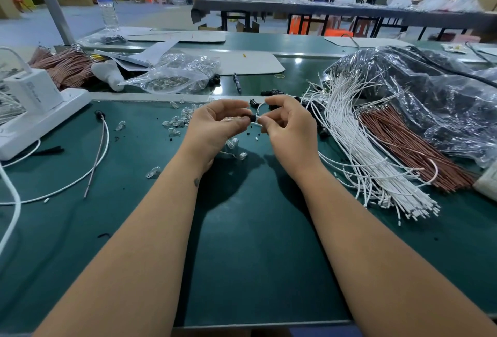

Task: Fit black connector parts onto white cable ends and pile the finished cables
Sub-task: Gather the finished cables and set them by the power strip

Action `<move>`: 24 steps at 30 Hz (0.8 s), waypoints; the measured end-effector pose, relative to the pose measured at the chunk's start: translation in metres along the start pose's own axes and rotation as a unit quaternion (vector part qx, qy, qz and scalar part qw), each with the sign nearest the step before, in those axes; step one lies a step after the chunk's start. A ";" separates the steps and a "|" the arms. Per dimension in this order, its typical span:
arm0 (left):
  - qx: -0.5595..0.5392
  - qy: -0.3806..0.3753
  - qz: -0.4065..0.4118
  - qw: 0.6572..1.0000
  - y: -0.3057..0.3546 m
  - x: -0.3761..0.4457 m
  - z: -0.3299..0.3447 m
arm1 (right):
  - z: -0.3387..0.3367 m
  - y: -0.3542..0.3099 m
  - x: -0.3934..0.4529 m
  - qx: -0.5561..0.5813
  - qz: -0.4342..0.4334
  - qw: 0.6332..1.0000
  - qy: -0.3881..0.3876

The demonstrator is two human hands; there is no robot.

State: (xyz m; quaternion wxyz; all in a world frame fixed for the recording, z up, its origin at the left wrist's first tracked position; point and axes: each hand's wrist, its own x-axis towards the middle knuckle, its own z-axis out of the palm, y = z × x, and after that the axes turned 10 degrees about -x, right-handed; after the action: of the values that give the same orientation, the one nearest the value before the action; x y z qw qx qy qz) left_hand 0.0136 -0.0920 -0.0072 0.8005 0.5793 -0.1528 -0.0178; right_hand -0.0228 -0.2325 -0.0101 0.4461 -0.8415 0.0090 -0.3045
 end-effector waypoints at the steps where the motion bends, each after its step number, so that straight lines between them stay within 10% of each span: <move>1: 0.007 -0.008 0.006 1.000 0.000 -0.001 0.000 | 0.000 0.000 0.000 0.000 0.001 1.000 -0.004; 24: 0.059 -0.007 0.038 0.997 0.004 -0.004 0.001 | 0.006 0.001 -0.006 -0.047 -0.074 0.994 -0.066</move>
State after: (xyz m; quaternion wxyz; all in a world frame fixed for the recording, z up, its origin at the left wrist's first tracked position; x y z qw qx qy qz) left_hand 0.0093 -0.0912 -0.0044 0.7636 0.6194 -0.1815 0.0176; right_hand -0.0240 -0.2271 -0.0160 0.3823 -0.8779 -0.0688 -0.2799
